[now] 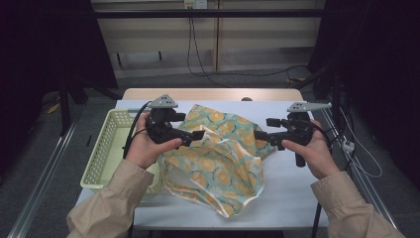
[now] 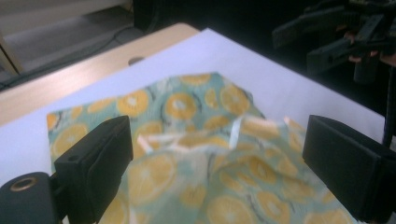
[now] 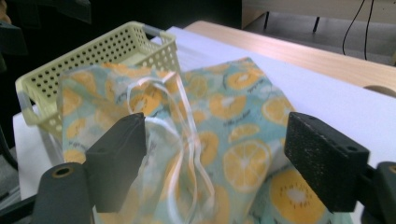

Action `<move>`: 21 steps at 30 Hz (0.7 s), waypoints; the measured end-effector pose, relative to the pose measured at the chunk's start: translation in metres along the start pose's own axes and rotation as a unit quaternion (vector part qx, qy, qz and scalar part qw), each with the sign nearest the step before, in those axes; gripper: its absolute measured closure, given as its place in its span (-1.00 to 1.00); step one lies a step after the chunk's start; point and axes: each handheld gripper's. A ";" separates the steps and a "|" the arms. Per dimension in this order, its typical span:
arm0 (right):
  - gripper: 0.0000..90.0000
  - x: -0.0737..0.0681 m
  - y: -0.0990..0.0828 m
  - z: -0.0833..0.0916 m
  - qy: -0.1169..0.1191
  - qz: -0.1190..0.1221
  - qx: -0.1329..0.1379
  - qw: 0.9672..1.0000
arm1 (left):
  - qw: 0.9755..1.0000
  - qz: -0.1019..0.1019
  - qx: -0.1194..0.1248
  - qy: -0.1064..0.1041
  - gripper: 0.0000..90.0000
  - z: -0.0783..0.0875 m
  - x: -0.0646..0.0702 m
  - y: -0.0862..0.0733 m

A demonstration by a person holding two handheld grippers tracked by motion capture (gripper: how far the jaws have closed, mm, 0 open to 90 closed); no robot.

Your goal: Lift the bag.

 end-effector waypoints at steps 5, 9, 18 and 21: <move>-0.55 -0.001 -0.015 0.003 -0.005 0.006 -0.016 1.000 | 1.000 0.001 -0.014 0.006 -0.83 0.009 -0.005 -0.018; -0.55 0.000 -0.028 0.009 -0.007 0.005 -0.022 1.000 | 1.000 0.006 -0.010 0.004 -0.83 0.016 -0.006 -0.032; -0.55 -0.001 -0.054 0.020 -0.016 0.009 -0.033 0.999 | 1.000 0.012 -0.012 0.007 -0.82 0.022 -0.007 -0.056; -0.55 -0.001 -0.061 0.024 -0.020 0.010 -0.036 0.999 | 1.000 0.010 -0.010 0.009 -0.82 0.025 -0.007 -0.062</move>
Point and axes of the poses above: each handheld gripper's, and its own axes: z roughly backward along the jaws, y roughly out of its top, x roughly to its right, and after that the axes turned 1 degree about -x, right-handed
